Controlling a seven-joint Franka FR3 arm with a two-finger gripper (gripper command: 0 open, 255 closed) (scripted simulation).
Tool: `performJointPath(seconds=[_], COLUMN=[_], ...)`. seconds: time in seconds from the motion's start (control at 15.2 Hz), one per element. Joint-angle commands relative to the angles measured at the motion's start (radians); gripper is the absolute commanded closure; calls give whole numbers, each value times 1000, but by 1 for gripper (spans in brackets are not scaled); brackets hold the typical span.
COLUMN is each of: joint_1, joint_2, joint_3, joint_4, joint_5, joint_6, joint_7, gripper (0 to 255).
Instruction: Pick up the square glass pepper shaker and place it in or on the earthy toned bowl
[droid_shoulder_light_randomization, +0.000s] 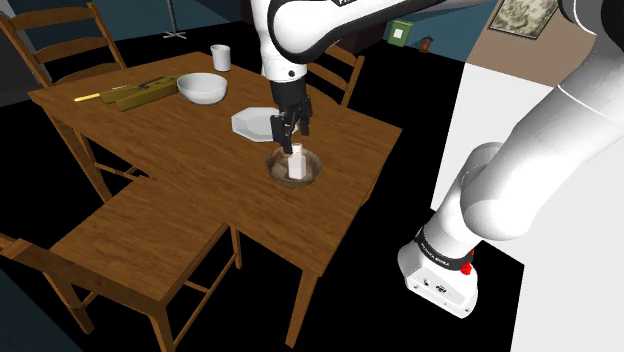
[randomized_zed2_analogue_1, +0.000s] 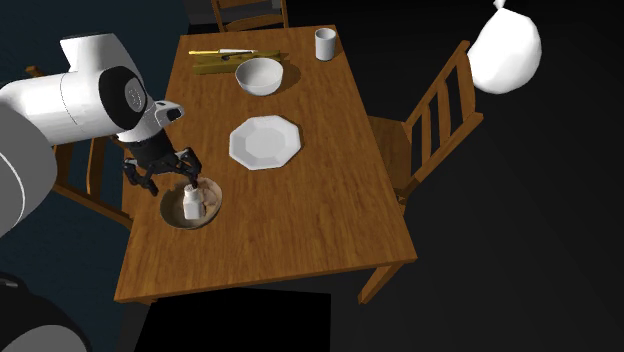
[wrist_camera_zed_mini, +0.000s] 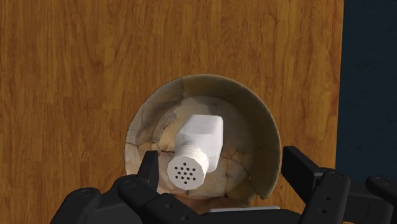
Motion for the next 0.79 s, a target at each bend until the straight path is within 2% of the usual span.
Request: performJointPath(seconds=[0.0, 0.2, 0.73], joint_1=[0, 0, 0], joint_2=[0, 6, 6], joint_3=[0, 0, 0], joint_4=[33, 132, 132], joint_5=[0, -1, -1], joint_6=[-34, -127, -127], joint_7=[0, 1, 1], gripper=[0, 0, 0])
